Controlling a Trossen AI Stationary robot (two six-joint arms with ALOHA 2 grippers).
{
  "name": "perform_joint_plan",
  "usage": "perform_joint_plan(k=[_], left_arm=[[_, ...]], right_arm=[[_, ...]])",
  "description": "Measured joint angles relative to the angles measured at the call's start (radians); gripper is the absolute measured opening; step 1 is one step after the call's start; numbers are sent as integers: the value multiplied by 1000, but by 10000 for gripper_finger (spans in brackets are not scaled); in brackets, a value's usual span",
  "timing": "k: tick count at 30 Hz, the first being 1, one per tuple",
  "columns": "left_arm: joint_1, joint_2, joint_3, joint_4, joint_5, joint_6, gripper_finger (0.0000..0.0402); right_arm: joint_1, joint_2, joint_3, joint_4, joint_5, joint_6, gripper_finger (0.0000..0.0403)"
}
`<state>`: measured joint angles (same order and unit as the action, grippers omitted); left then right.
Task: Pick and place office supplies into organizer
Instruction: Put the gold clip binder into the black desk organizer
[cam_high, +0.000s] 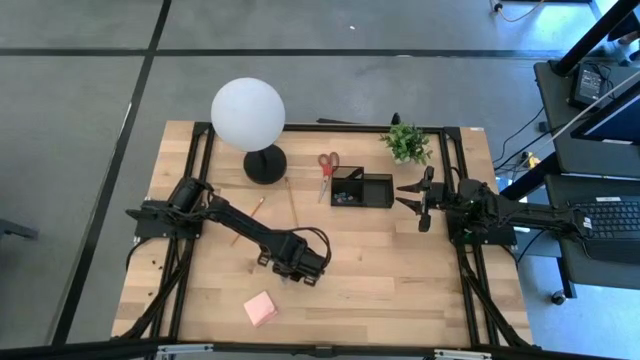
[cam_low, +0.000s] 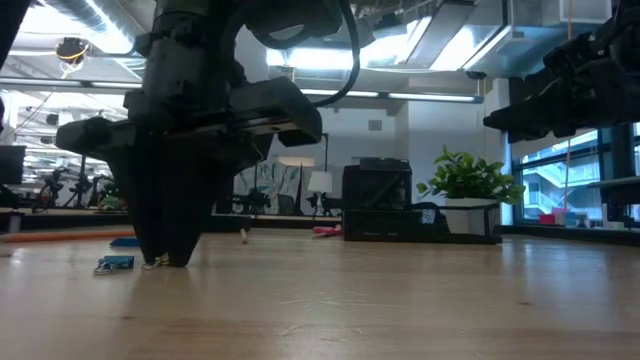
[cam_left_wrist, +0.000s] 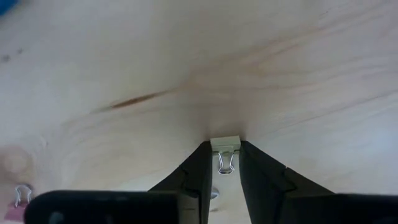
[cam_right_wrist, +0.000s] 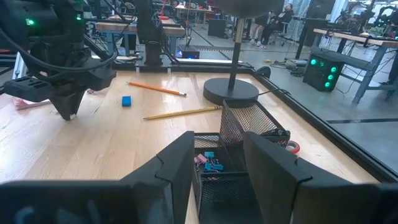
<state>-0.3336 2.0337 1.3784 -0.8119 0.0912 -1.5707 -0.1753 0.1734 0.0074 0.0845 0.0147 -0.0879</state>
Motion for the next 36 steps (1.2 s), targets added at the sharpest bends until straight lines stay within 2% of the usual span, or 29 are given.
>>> perform_joint_plan(k=[3, 11, 16, 20, 25, 28, 36], left_arm=[[4, -8, -1, 2, -20, 21, 68], [32, -99, -1, 46, -165, 113, 68], [90, -166, 0, 99, -312, 250, 68], [154, -186, 1, 213, -399, 428, 68], [257, -177, 2, 412, -421, 656, 68], [310, -176, 2, 464, -418, 746, 68], [389, -163, 2, 479, -423, 923, 68]], right_arm=[[0, 0, 0, 0, 0, 0, 145], [0, 0, 0, 0, 0, 0, 145], [0, 0, 0, 0, 0, 0, 145], [0, 0, 0, 1, 0, 0, 145], [0, 0, 0, 8, 0, 0, 145], [0, 0, 0, 8, 0, 0, 145], [0, 0, 0, 11, 0, 0, 145]])
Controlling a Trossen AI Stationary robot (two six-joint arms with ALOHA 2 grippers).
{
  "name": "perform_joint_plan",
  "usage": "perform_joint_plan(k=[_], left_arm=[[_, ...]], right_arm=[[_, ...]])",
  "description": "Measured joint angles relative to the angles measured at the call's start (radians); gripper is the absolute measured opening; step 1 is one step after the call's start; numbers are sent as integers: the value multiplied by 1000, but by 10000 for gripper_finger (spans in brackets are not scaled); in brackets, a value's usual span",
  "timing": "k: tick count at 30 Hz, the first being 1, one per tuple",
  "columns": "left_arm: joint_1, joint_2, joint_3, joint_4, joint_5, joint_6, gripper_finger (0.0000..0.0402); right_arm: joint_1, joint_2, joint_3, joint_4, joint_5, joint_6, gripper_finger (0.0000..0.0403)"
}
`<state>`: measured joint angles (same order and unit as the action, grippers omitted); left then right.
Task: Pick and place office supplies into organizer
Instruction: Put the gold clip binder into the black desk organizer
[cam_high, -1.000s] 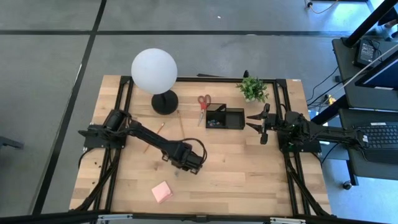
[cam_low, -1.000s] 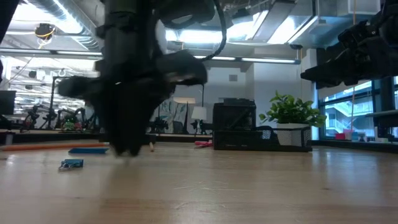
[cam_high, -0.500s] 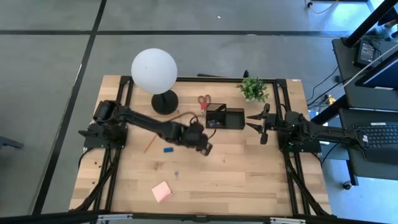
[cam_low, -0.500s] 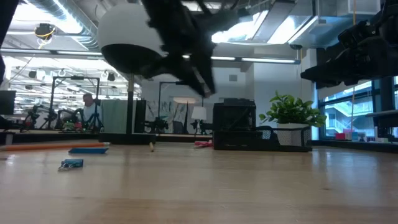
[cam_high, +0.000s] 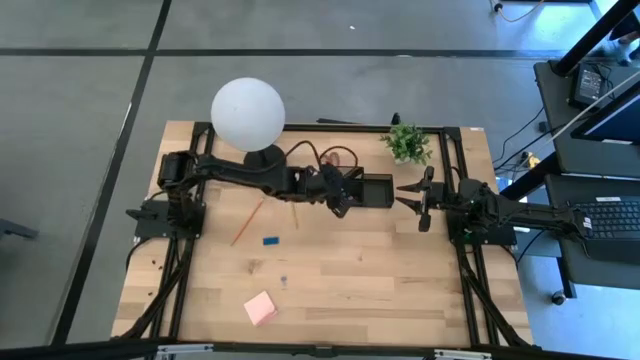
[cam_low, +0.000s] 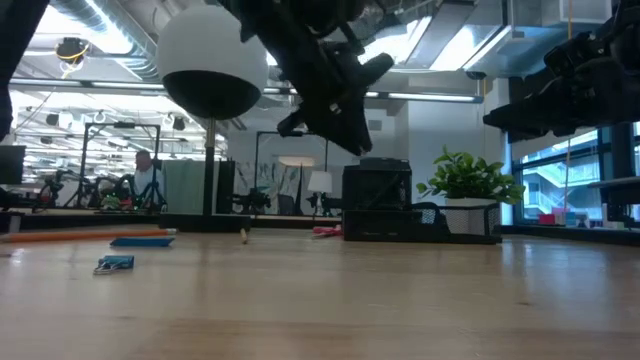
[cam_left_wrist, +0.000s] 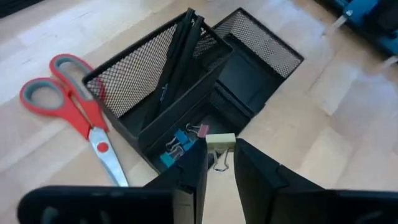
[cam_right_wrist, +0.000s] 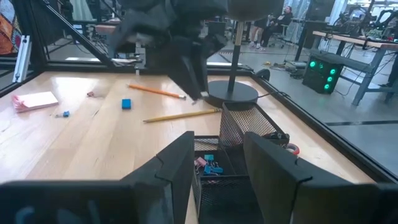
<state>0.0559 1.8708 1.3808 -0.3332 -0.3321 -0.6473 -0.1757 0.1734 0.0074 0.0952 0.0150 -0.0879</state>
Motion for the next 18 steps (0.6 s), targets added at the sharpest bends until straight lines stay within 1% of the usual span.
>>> perform_joint_plan(k=[2, 6, 11, 18], left_arm=[[4, 14, 0, 11, 2, 25, 68], [6, 46, 0, 98, 39, 58, 68], [6, 96, 0, 138, 20, 75, 68], [19, 153, 0, 139, 15, 77, 68]], right_arm=[[0, 0, 0, 0, 0, 0, 145], [0, 0, 0, -1, 0, 0, 145], [0, 0, 0, -2, 2, 0, 145], [0, 0, 0, -2, 2, 2, 145]])
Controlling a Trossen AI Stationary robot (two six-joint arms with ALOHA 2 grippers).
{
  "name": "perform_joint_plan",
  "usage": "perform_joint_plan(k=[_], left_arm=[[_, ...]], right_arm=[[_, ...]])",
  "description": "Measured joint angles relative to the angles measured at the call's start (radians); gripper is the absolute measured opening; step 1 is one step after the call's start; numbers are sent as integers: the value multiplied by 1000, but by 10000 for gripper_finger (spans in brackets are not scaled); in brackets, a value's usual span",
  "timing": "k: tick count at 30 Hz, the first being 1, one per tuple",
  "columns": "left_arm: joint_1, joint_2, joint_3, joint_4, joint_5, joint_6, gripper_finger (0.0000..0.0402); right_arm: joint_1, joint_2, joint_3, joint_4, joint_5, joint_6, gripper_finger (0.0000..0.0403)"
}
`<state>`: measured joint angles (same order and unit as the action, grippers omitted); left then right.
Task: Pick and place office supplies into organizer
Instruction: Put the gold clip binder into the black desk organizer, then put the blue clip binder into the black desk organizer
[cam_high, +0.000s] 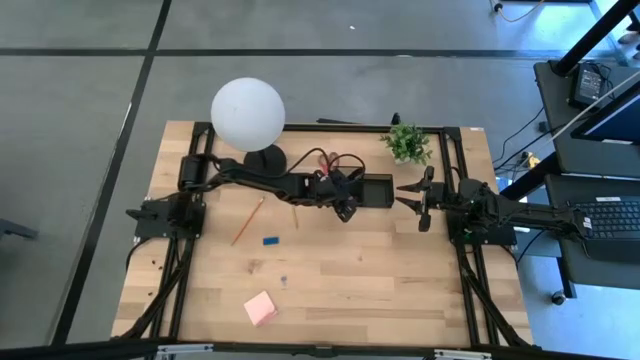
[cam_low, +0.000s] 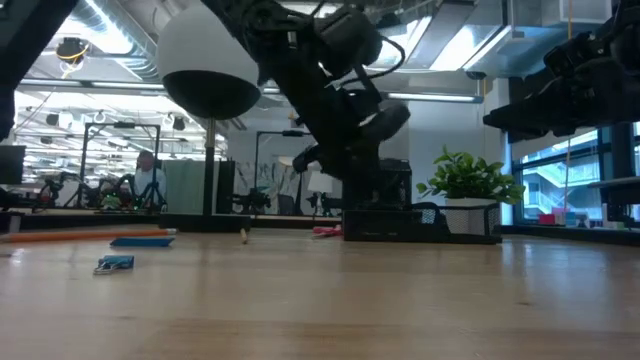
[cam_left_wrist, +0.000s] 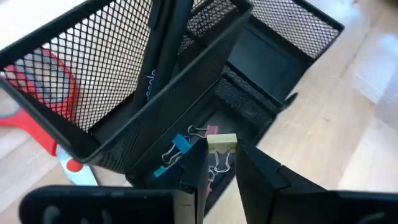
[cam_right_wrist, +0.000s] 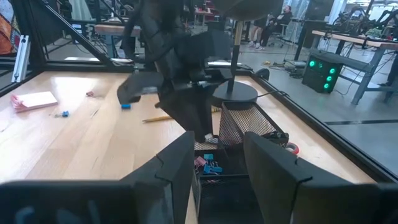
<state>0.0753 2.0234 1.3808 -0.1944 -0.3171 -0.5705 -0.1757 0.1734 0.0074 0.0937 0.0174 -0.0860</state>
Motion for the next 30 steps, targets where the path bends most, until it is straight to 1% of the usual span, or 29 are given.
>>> perform_joint_plan(k=[14, 18, 30], left_arm=[[33, 20, 0, 12, -2, 7, 68], [32, 20, 0, 12, 23, 7, 69], [32, 20, 0, 12, 31, -10, 106]], right_arm=[[0, 0, 0, -2, 0, 0, 145], [0, 0, 0, -2, 0, 0, 145], [0, 0, 0, -2, 0, 2, 145]])
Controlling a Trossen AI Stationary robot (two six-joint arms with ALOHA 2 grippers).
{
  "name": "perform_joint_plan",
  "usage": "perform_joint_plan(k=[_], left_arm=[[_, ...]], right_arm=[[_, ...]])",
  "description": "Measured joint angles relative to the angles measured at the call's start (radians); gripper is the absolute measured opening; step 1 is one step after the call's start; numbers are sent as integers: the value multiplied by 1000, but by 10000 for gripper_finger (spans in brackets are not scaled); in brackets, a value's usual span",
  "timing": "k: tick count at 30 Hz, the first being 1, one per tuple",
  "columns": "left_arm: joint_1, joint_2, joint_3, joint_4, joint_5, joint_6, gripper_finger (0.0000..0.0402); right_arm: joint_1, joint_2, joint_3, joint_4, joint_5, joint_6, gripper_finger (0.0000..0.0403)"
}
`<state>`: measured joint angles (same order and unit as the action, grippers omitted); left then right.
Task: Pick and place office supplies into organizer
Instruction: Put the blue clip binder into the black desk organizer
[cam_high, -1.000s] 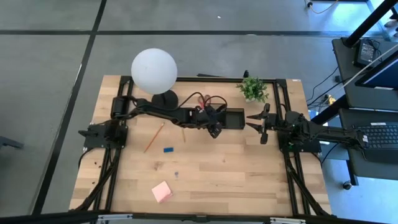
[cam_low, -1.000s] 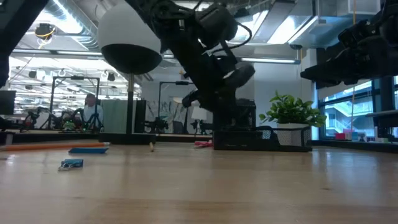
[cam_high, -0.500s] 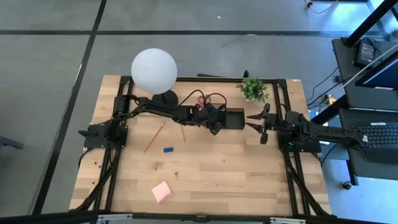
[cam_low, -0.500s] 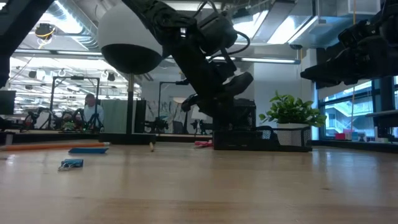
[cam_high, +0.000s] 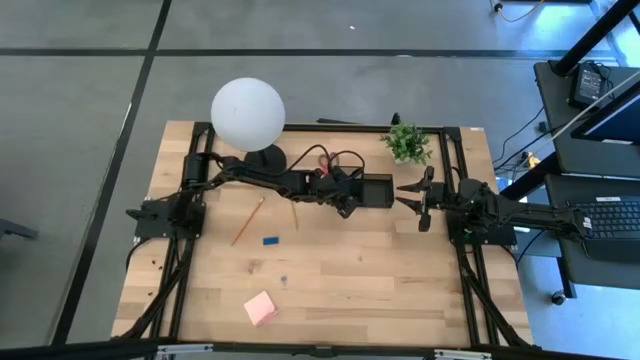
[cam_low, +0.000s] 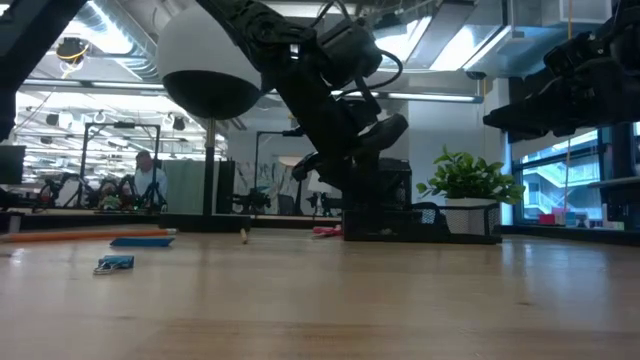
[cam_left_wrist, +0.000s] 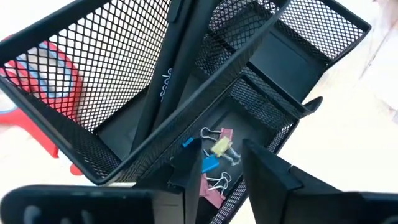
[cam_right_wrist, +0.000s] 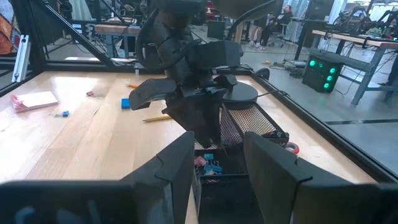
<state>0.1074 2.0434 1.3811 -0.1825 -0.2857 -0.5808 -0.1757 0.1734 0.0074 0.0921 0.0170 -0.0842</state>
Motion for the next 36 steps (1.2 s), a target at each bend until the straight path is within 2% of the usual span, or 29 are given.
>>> perform_joint_plan(k=[4, 14, 22, 27, 31, 33, 36], left_arm=[[0, 0, 0, 0, 5, 0, 111], [-6, -43, 0, 2, 187, -2, 107], [-48, -147, 0, -8, 281, 4, 101], [-97, -205, 0, -77, 439, 39, 97], [-149, -231, 0, -177, 519, 68, 94], [-176, -234, 0, -240, 546, 31, 93], [-216, -234, 0, -324, 554, -116, 92]], right_arm=[[0, 0, 0, 0, 0, 0, 145], [0, 0, 0, 0, 0, 0, 145], [0, 0, 0, 1, -2, 0, 145], [0, 0, 0, 1, -2, 1, 145], [0, 0, 0, 1, -2, 0, 145], [0, 0, 0, 1, -2, -1, 145], [0, 0, 0, 0, -2, 0, 145]])
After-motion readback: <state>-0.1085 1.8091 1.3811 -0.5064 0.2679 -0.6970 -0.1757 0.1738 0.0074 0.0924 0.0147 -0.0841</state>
